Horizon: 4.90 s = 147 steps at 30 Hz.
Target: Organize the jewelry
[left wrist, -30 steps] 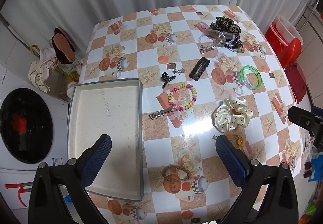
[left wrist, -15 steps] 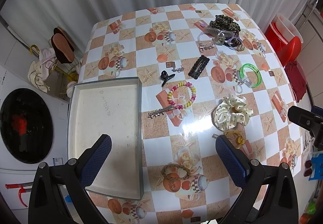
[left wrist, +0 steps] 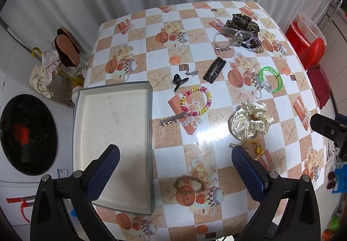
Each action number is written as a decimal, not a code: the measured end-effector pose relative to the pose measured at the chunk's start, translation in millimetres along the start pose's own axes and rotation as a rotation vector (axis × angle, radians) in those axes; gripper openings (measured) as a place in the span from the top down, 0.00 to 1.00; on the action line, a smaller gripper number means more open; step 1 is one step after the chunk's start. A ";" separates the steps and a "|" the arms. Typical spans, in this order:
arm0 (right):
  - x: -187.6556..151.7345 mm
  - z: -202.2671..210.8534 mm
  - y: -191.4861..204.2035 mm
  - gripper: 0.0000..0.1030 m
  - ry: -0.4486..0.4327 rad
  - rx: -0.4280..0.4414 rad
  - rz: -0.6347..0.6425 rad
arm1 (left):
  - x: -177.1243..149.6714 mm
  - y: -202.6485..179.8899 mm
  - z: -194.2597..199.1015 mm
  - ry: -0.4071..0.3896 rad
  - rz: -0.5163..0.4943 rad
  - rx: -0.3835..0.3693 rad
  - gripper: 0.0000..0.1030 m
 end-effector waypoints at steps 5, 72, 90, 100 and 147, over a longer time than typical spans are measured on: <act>0.5 -1.0 -0.4 0.00 0.002 -0.002 -0.001 | 2.4 -0.8 -0.2 0.002 0.001 0.001 0.00; 64.7 -200.9 -101.5 0.15 0.136 -0.145 -0.141 | 47.0 -17.0 -207.6 0.125 0.097 -0.009 0.14; 83.0 -200.2 -65.1 0.94 0.082 -0.145 -0.031 | 55.3 -52.0 -189.5 0.095 0.089 -0.129 0.87; 77.4 -168.4 -62.8 0.94 0.053 -0.078 -0.083 | 46.4 -30.9 -147.1 0.034 0.113 -0.170 0.87; -4.9 -194.5 297.2 0.94 0.164 0.181 0.404 | -114.0 223.5 -131.0 0.092 0.459 0.120 0.86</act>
Point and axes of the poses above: each gripper's, at about its wrist camera, not at the fingertips, and z roughly against the way its jaws point, y to its left, x to its top, the point moved 5 cm from there along -z, roughly the way its jaws point, and after that the axes turned 9 degrees about -y, right-handed, at the moved point
